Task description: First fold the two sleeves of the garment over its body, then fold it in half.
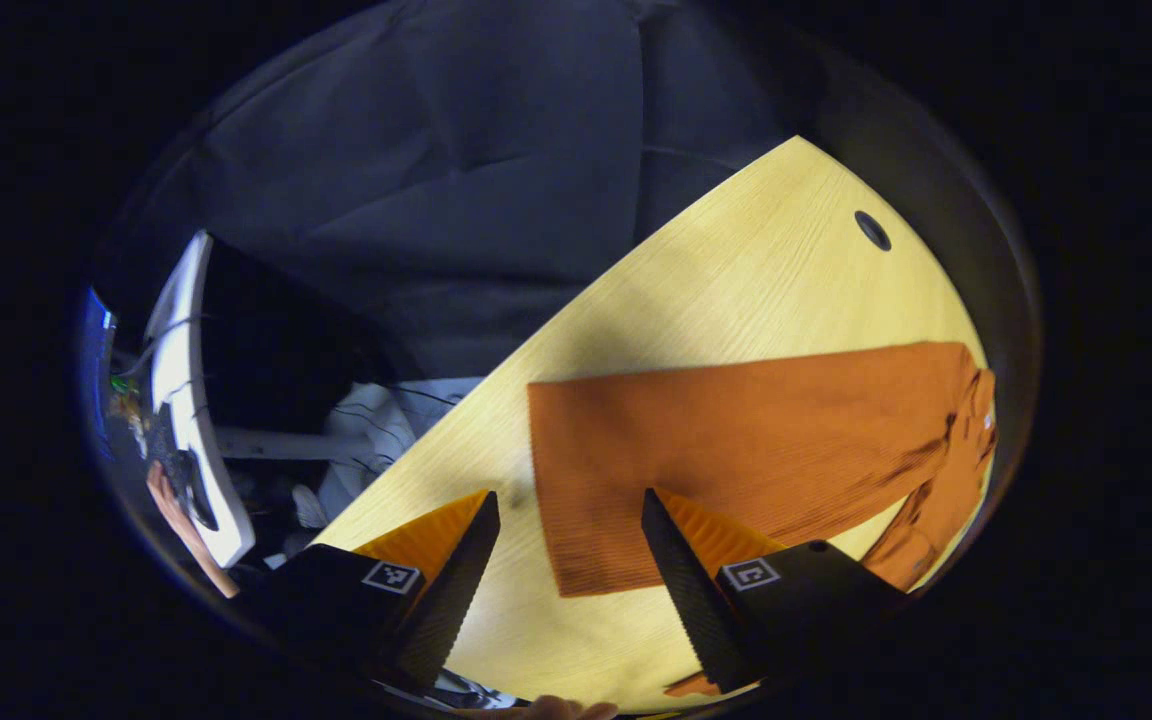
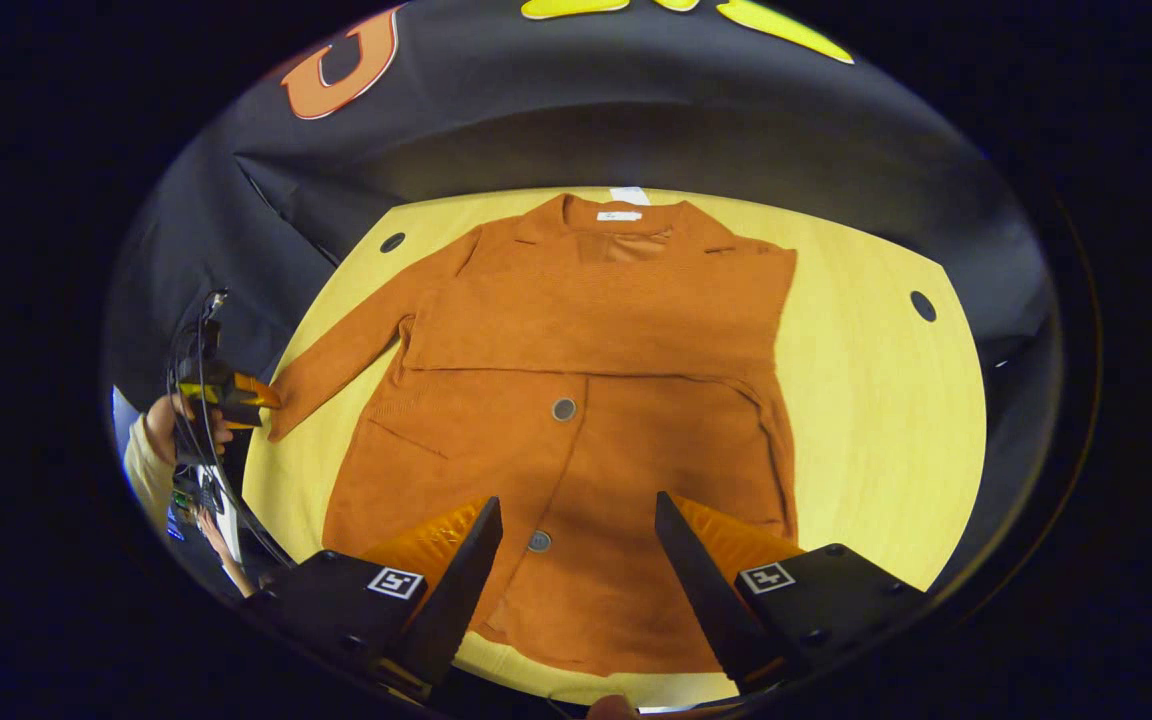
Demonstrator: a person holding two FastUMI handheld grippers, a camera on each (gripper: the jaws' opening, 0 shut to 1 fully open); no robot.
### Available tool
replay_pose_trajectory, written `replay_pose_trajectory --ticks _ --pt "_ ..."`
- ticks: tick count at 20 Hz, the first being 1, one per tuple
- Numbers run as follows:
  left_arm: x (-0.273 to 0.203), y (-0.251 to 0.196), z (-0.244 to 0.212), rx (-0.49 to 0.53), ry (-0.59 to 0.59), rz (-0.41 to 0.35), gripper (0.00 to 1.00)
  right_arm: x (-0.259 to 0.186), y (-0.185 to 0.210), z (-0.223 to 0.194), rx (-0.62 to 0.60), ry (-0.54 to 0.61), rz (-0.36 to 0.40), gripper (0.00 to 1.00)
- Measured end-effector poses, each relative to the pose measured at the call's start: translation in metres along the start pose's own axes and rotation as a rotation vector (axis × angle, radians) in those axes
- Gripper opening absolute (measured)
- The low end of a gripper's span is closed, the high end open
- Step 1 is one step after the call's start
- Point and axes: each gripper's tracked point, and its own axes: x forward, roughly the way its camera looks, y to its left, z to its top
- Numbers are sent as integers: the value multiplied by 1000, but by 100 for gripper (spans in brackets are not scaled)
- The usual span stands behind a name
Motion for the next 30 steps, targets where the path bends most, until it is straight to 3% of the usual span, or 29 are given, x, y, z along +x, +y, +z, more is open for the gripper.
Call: replay_pose_trajectory --ticks 3,4,5,8,9,11,12,13,15,16,17,20,30 --pt "3 0 12 0 33 -24 89 -19 -9 -17 46 -20 20 98" --pt "2 -1 13 -1 44 -25 94 -25 -15 -22 53 -25 18 98" --pt "3 0 11 -4 63 -20 88 -31 -21 -28 63 -34 14 99" --pt "3 2 13 9 95 17 86 -46 -38 -43 116 -42 10 98" --pt "5 1 13 5 113 16 76 -51 -43 -50 132 -45 3 98" --pt "4 -1 14 2 122 13 71 -53 -64 -62 141 -42 -40 98" --pt "4 -2 15 8 124 8 75 -53 -71 -72 143 -24 -55 98" --pt "5 -6 15 18 127 0 70 -54 -75 -83 149 -3 -59 98" --pt "6 -14 16 21 119 -12 34 -54 -85 -99 159 26 -75 98" --pt "9 -17 15 20 114 -19 27 -53 -92 -107 160 43 -89 98" --pt "6 -16 16 28 111 -2 8 -54 -97 -116 160 57 -106 98" --pt "4 -19 16 77 118 29 3 -59 -107 -139 158 86 -129 98" --pt "-75 -99 29 133 23 -86 3 -53 -138 -182 89 157 -151 99"
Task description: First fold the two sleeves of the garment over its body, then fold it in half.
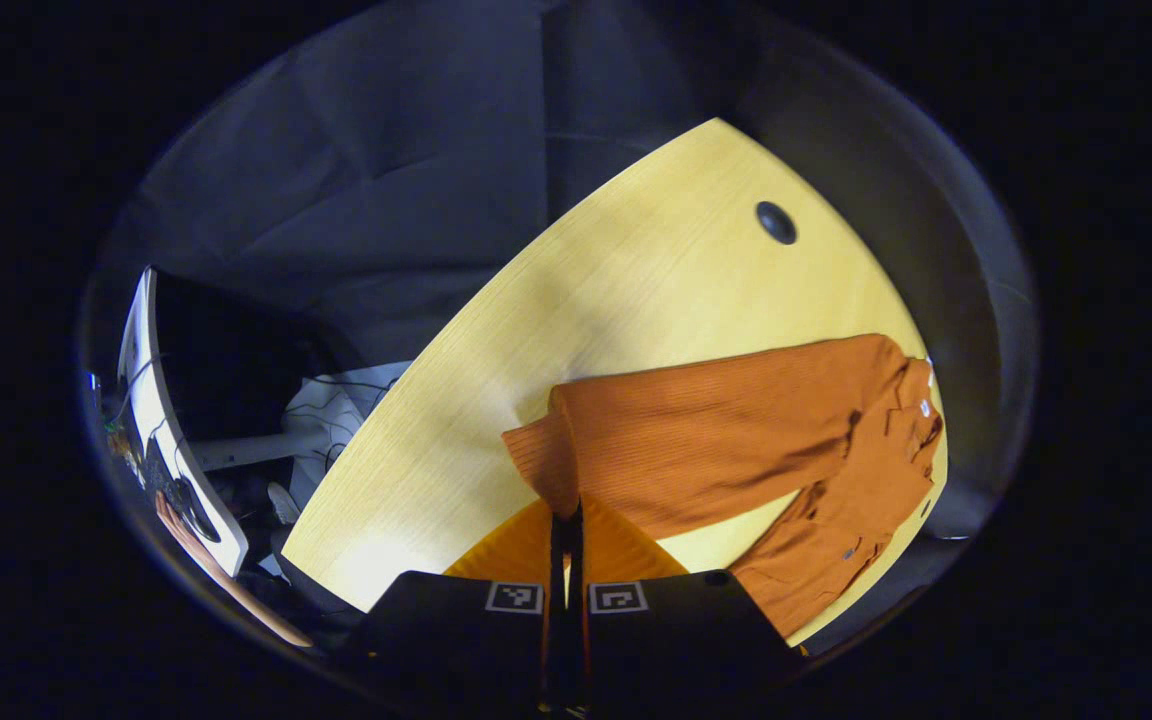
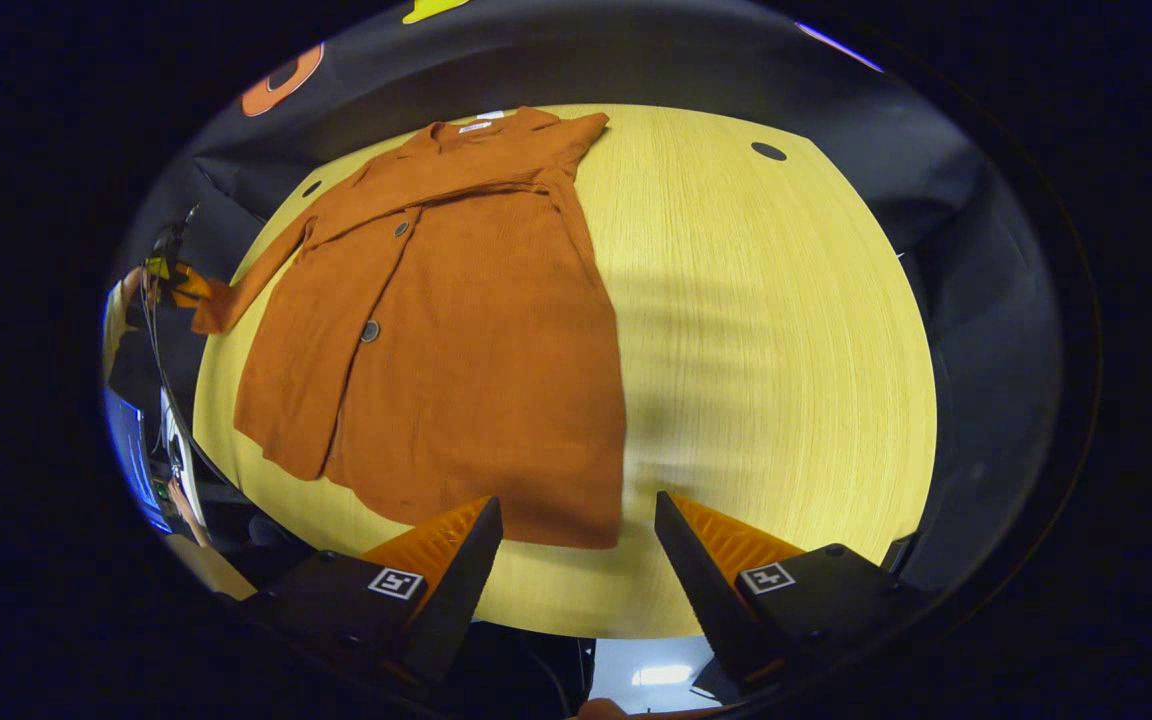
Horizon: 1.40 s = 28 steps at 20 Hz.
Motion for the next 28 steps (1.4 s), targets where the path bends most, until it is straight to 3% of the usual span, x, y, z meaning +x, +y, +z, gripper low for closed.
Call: replay_pose_trajectory --ticks 1,3,6,11,18,19,21,25,28 --pt "-11 -17 4 13 -18 -16 3 1 -1 -3 -1 4 11 95" --pt "-37 -55 13 57 -58 -32 3 4 -9 -7 -21 7 13 98" --pt "-70 -116 24 178 -133 -18 3 7 -24 -6 -43 -7 17 95" --pt "-82 -238 -3 316 -166 -28 3 0 -53 1 -10 -41 48 98" --pt "-41 -410 -110 527 -110 -158 3 -15 -103 6 74 -106 84 98" --pt "-34 -432 -123 555 -121 -174 3 -19 -113 6 82 -122 77 94" --pt "-27 -477 -151 595 -121 -246 3 -25 -127 8 104 -152 83 94" --pt "6 -515 -183 629 -80 -243 3 -22 -152 1 169 -141 82 99" --pt "30 -530 -211 595 16 -264 3 -24 -170 -7 190 -138 56 98"
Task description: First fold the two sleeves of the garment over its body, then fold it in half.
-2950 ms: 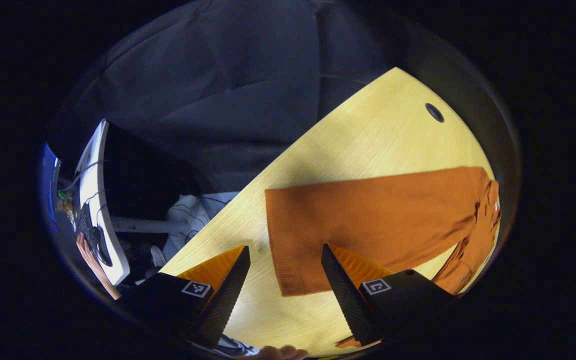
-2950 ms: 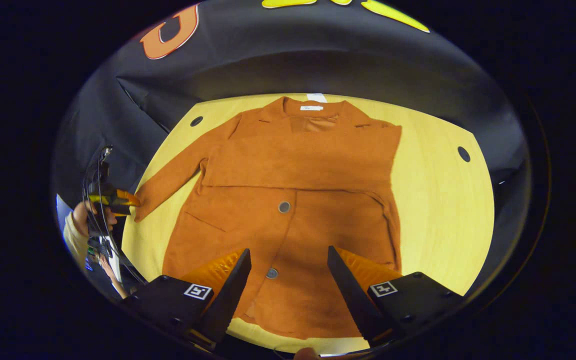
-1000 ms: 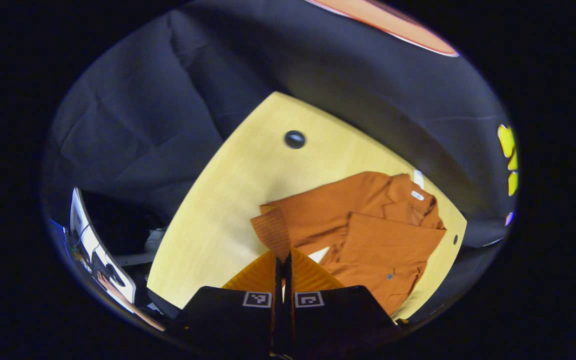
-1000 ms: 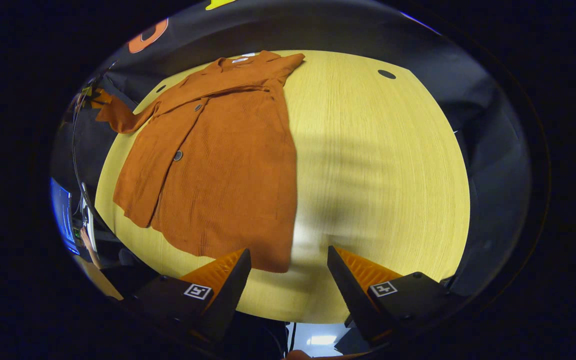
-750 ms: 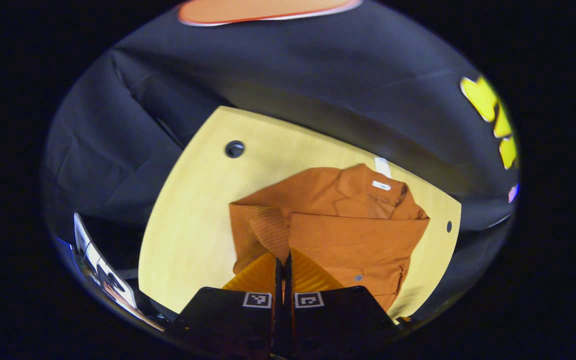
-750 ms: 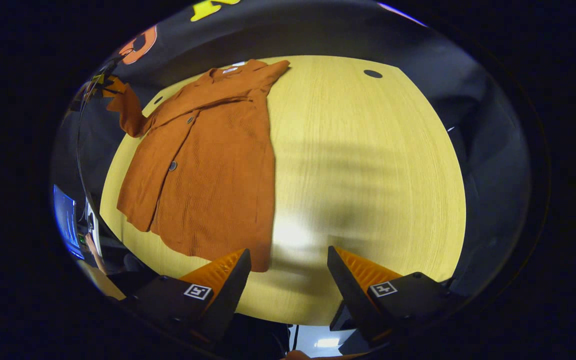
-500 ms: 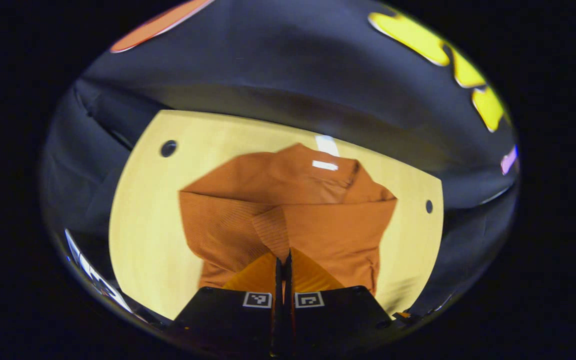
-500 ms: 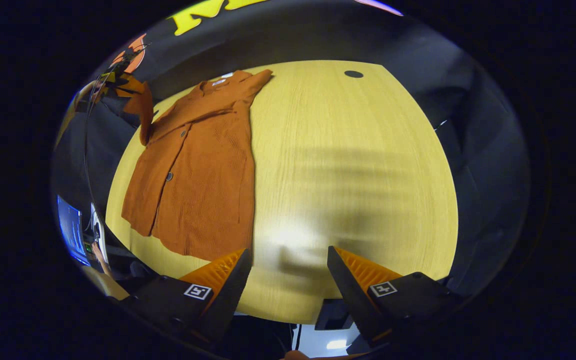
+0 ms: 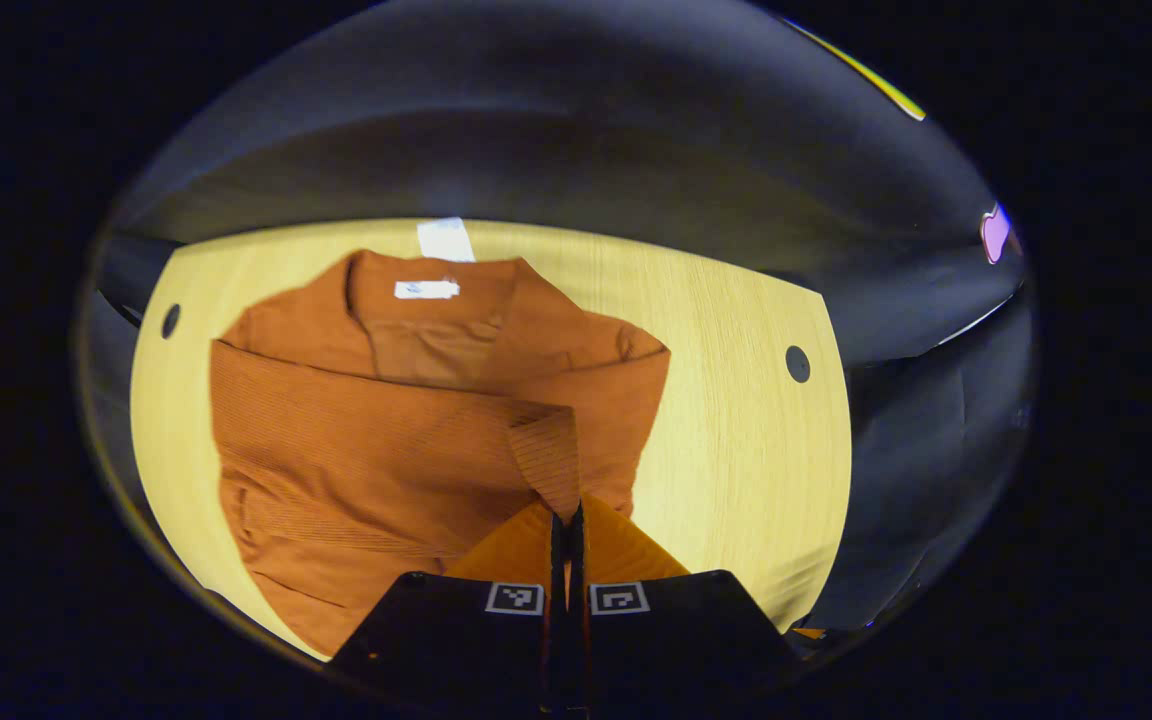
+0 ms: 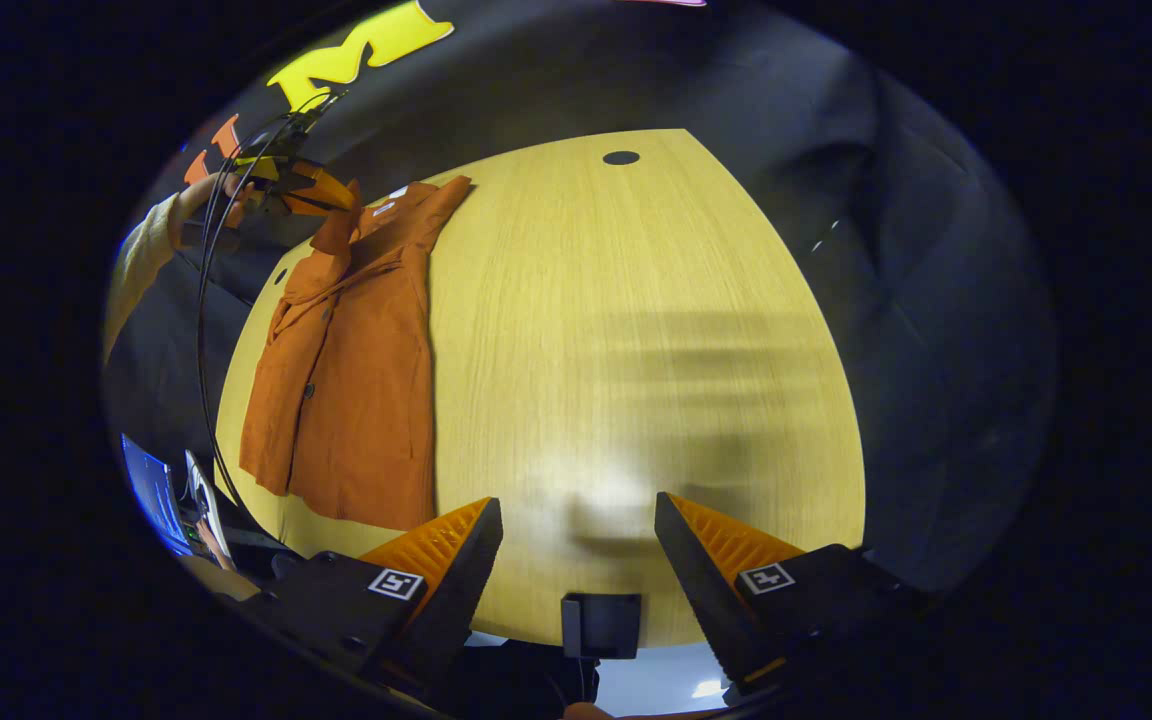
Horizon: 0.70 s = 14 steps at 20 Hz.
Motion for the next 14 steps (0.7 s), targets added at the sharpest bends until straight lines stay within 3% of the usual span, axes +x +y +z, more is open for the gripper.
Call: replay_pose_trajectory --ticks 3,4,5,6,9,12,13,14 --pt "15 2 -1 -3 5 -3 4 -2 -10 -11 6 -3 -18 94" --pt "17 -1 -1 0 3 -31 5 -2 -13 -15 17 4 -24 98" --pt "18 -10 0 1 3 -74 8 -1 -18 -20 29 1 -39 94" --pt "16 -17 -1 -1 3 -102 0 1 -22 -23 33 1 -53 99" --pt "4 -15 0 -19 -11 -135 76 3 -19 -29 43 12 -50 98" --pt "-5 -3 -11 3 -23 -114 92 6 -10 -19 11 -1 -52 98" --pt "-11 0 -15 9 -30 -124 99 6 -4 -14 0 -7 -46 94" --pt "-18 4 -21 17 -42 -131 99 5 6 -8 -10 -17 -37 94"
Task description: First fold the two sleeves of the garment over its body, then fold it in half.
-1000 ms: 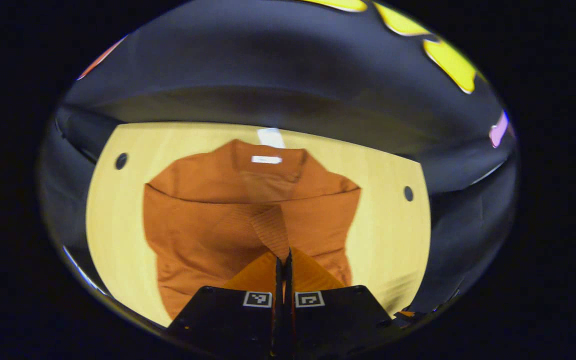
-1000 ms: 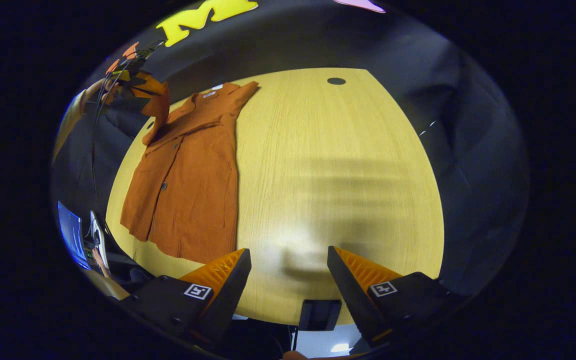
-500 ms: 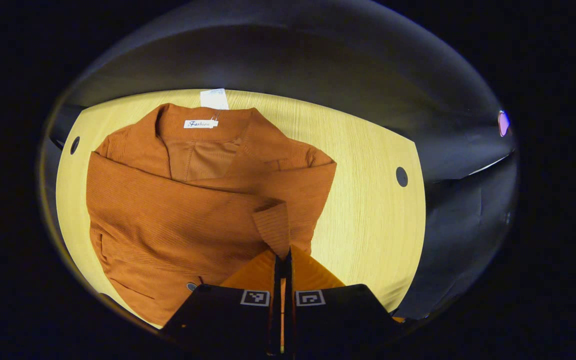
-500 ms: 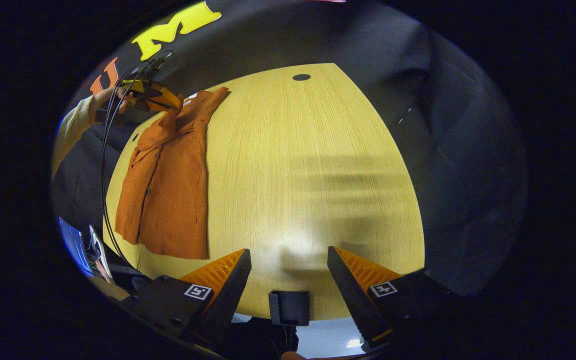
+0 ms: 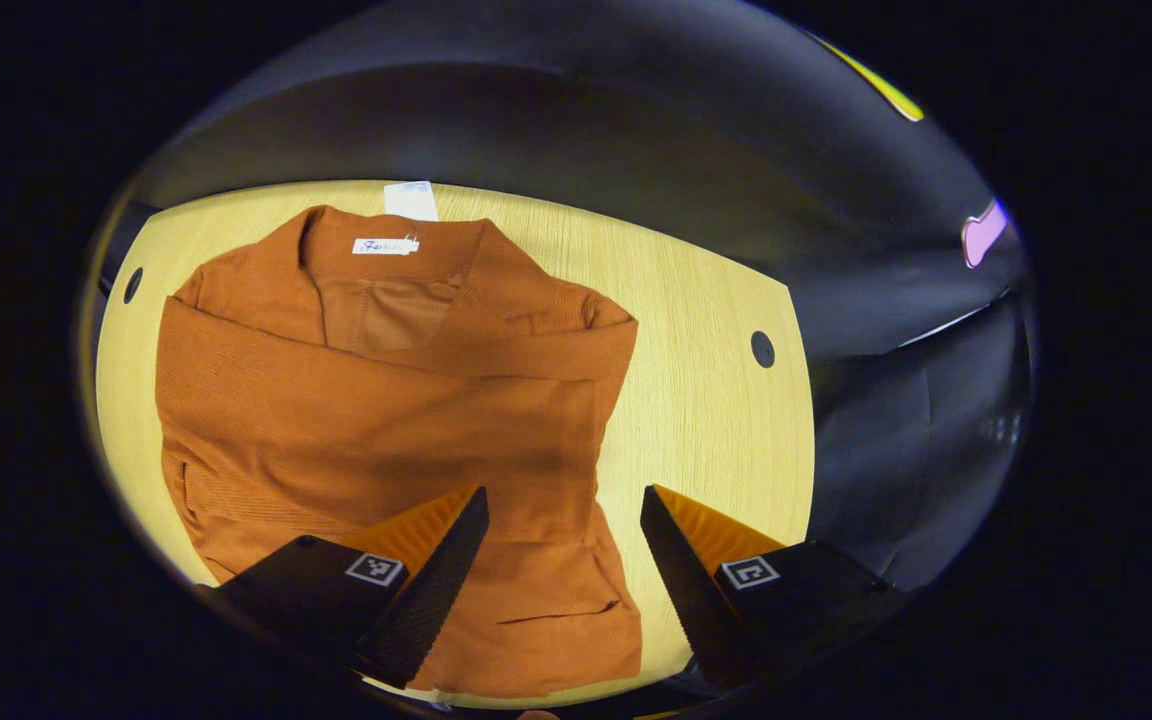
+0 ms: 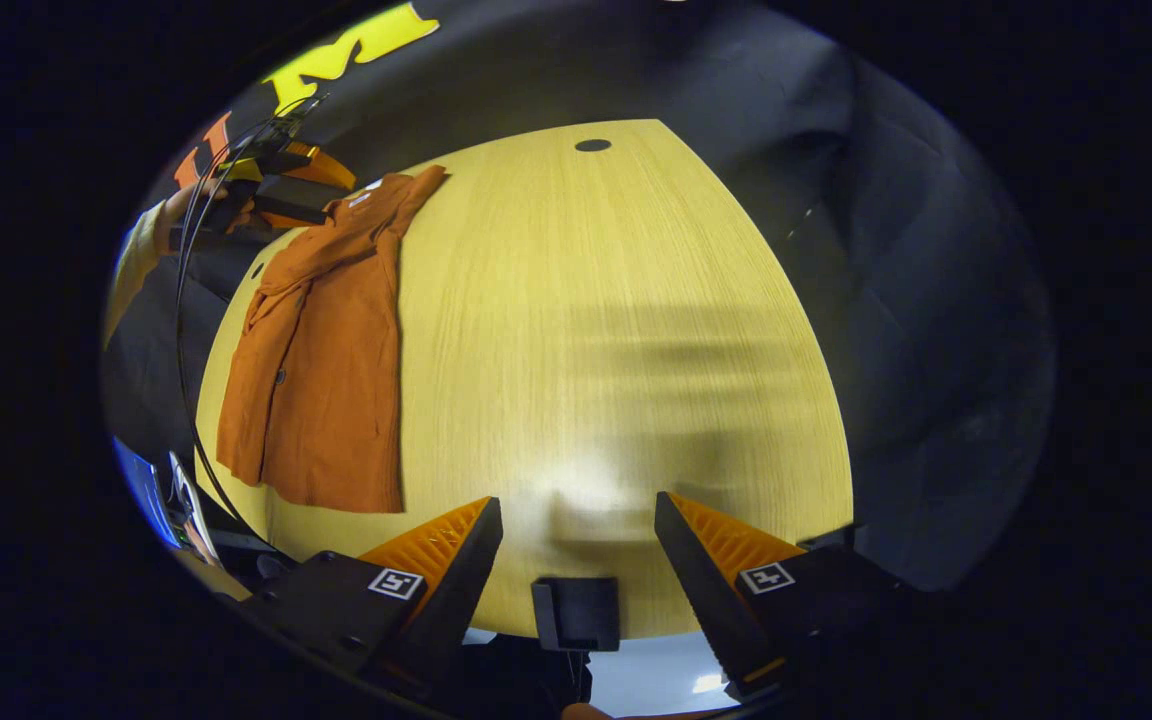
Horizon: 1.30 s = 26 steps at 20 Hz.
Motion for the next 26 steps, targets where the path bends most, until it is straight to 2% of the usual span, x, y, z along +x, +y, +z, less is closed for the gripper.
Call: replay_pose_trajectory --ticks 1,2,6,8,9,10,19,20,23,25,26 --pt "-6 8 -6 10 -11 5 99 -1 10 6 -8 -11 12 98" --pt "-16 16 -13 28 -27 12 99 -2 20 12 -18 -20 24 95" --pt "-49 56 -53 56 -116 28 99 2 60 21 -81 -42 49 94" --pt "-65 81 -84 55 -128 45 100 7 78 18 -106 -37 56 99" --pt "-72 98 -100 56 -127 67 99 12 87 15 -119 -28 54 95" --pt "-79 114 -114 48 -137 83 99 16 93 11 -127 -19 55 98" --pt "-133 265 -230 -109 -88 249 99 50 141 -18 -188 60 55 99" --pt "-140 276 -239 -131 -82 253 99 52 144 -18 -192 63 62 95" --pt "-154 294 -262 -184 -34 223 99 59 144 -28 -217 106 76 98" --pt "-159 292 -273 -214 11 153 99 63 139 -27 -200 120 100 95" --pt "-160 287 -276 -226 25 104 99 65 141 -28 -168 143 139 99"
